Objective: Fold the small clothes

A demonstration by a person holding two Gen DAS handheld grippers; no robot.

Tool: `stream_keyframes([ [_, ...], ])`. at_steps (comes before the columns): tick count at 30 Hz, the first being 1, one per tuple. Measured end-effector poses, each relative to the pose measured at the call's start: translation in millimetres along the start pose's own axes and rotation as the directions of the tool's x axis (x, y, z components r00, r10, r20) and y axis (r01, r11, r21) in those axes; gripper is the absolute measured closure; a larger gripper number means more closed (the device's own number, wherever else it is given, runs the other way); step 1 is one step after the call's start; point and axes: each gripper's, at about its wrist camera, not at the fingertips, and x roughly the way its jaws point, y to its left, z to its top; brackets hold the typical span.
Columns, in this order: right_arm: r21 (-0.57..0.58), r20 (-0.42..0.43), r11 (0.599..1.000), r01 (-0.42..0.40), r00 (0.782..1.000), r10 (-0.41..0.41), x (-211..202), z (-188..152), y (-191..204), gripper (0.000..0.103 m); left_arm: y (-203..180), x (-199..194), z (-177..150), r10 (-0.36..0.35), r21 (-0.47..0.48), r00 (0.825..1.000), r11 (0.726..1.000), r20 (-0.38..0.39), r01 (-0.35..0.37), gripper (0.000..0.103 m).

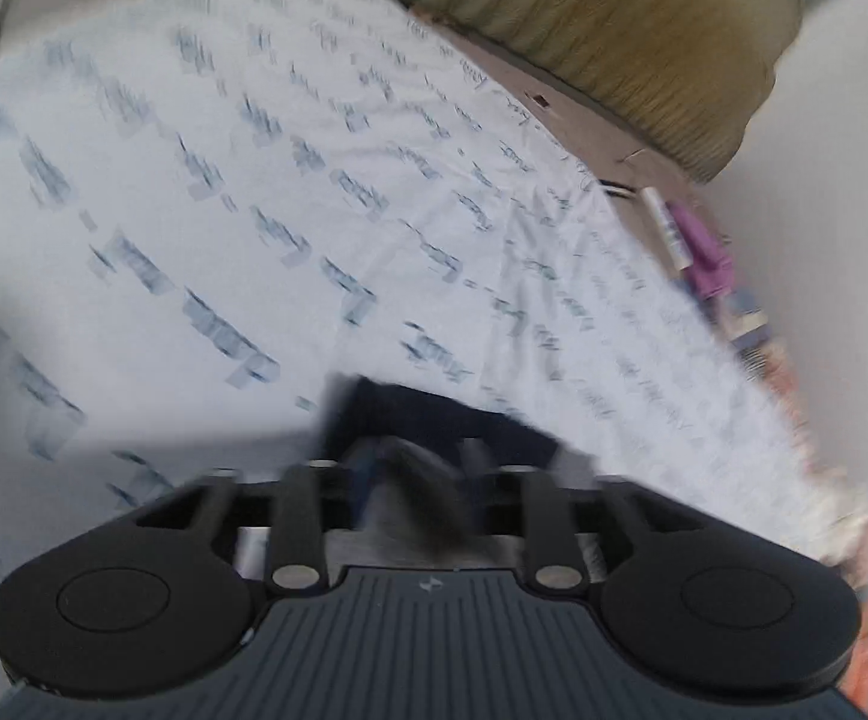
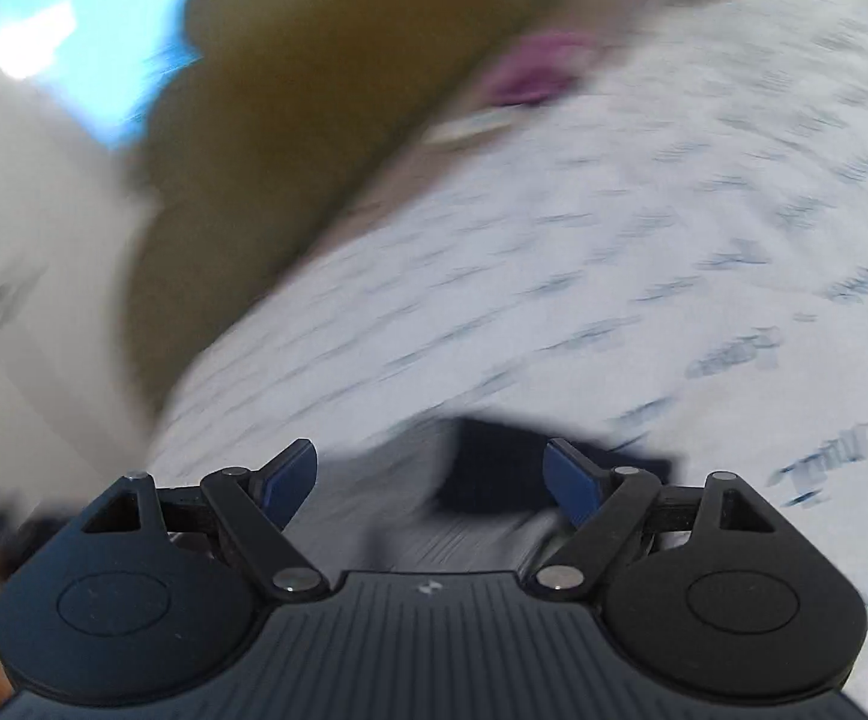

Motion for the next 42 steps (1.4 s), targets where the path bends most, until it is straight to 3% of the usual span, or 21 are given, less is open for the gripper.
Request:
stream_keyframes([
  [2, 0.012, -0.078, 0.996, -0.088, 0.993, 0.089, -1.9, -9.2, 1.6, 0.017, -1.1, -3.8, 2.0, 0.012, 0.003, 1.0, 1.0, 0.029, -0.012, 0.027],
  [4, 0.038, -0.108, 0.984, -0.175, 0.978, 0.178, 0.2, -14.6, 0.6, 0.016, 0.4, -4.3, 5.0, -0.047, -0.034, 0.998, 0.998, 0.034, 0.049, 0.027],
  [6, 0.058, -0.182, 0.959, -0.279, 0.941, 0.285, 12.8, -16.4, 1.2, 0.015, -2.5, -4.1, 5.1, -0.071, -0.074, 0.997, 0.995, 0.034, 0.073, 0.027],
  [7, 0.065, -0.224, 0.948, -0.311, 0.921, 0.318, 23.7, -17.6, 1.9, 0.015, -6.0, -5.3, 3.8, -0.068, -0.066, 0.997, 0.995, 0.037, 0.07, 0.027],
  [8, 0.06, -0.251, 0.951, -0.303, 0.918, 0.308, 34.3, -18.9, 3.2, 0.015, -11.3, -6.5, 1.5, -0.062, -0.034, 0.997, 0.997, 0.042, 0.064, 0.027],
  [10, 0.006, -0.259, 0.986, -0.167, 0.952, 0.163, 50.5, -15.6, 4.5, 0.015, -22.8, -10.5, -7.1, -0.024, 0.068, 0.998, 0.997, 0.051, 0.02, 0.027],
  [12, -0.052, -0.183, 0.998, -0.028, 0.983, 0.018, 59.2, -6.5, 0.0, 0.015, -31.0, -13.3, -16.8, 0.034, 0.161, 0.997, 0.986, 0.063, -0.043, 0.027],
  [14, 0.035, -0.054, 0.993, 0.115, 0.992, -0.113, 55.7, 7.1, -14.8, 0.015, -32.7, -18.1, -27.3, 0.073, 0.226, 0.994, 0.97, 0.075, -0.089, 0.026],
  [15, 0.11, 0.016, 0.984, 0.14, 0.99, -0.142, 46.5, 10.7, -21.4, 0.015, -32.3, -20.2, -32.3, 0.086, 0.25, 0.993, 0.963, 0.08, -0.103, 0.026],
  [16, 0.156, 0.085, 0.978, 0.139, 0.984, -0.154, 35.8, 12.2, -23.9, 0.015, -31.3, -23.0, -38.3, 0.099, 0.274, 0.992, 0.954, 0.083, -0.119, 0.025],
  [18, 0.123, 0.151, 0.981, 0.147, 0.975, -0.165, 19.6, 8.4, -12.5, 0.014, -29.9, -28.6, -52.9, 0.129, 0.323, 0.987, 0.934, 0.097, -0.153, 0.025],
  [21, -0.027, 0.088, 0.985, 0.169, 0.982, -0.166, 18.3, -8.3, 17.5, 0.012, -30.9, -37.1, -79.3, 0.16, 0.405, 0.978, 0.892, 0.132, -0.2, 0.023],
  [24, -0.131, -0.009, 0.971, 0.199, 0.979, -0.202, 20.5, -34.5, 31.1, 0.012, -26.0, -47.1, -103.2, 0.149, 0.448, 0.979, 0.873, 0.136, -0.195, 0.019],
  [27, -0.202, 0.007, 0.92, 0.337, 0.939, -0.343, 15.8, -59.9, 39.0, 0.012, -18.3, -52.2, -121.2, 0.169, 0.469, 0.978, 0.859, 0.123, -0.207, 0.019],
  [32, -0.306, 0.021, 0.898, 0.317, 0.945, -0.326, 2.4, -89.9, 62.6, 0.012, -7.1, -55.4, -144.4, 0.199, 0.482, 0.971, 0.843, 0.131, -0.238, 0.019],
  [34, -0.366, 0.018, 0.854, 0.371, 0.92, -0.392, 10.0, -98.8, 64.4, 0.007, -1.1, -56.6, -155.1, 0.215, 0.455, 0.967, 0.853, 0.139, -0.255, 0.019],
  [35, -0.382, 0.027, 0.824, 0.419, 0.896, -0.444, 13.8, -103.4, 62.1, 0.008, 1.3, -57.2, -160.4, 0.216, 0.447, 0.967, 0.858, 0.135, -0.254, 0.018],
  [37, -0.391, 0.103, 0.771, 0.502, 0.857, -0.505, 10.9, -111.7, 57.4, 0.008, 3.5, -60.6, -172.2, 0.213, 0.457, 0.966, 0.851, 0.147, -0.258, 0.017],
  [38, -0.369, 0.127, 0.771, 0.519, 0.85, -0.511, 7.8, -113.2, 54.6, 0.007, 3.1, -62.9, -177.8, 0.219, 0.469, 0.962, 0.841, 0.164, -0.271, 0.015],
  [41, -0.254, 0.105, 0.853, 0.455, 0.89, -0.444, -8.0, -113.1, 47.3, 0.007, 3.4, -67.6, -188.8, 0.236, 0.491, 0.952, 0.816, 0.198, -0.304, 0.011],
  [42, -0.24, 0.112, 0.862, 0.446, 0.895, -0.432, -10.1, -114.2, 49.3, 0.007, 4.3, -68.9, -191.5, 0.236, 0.491, 0.951, 0.816, 0.202, -0.307, 0.01],
])
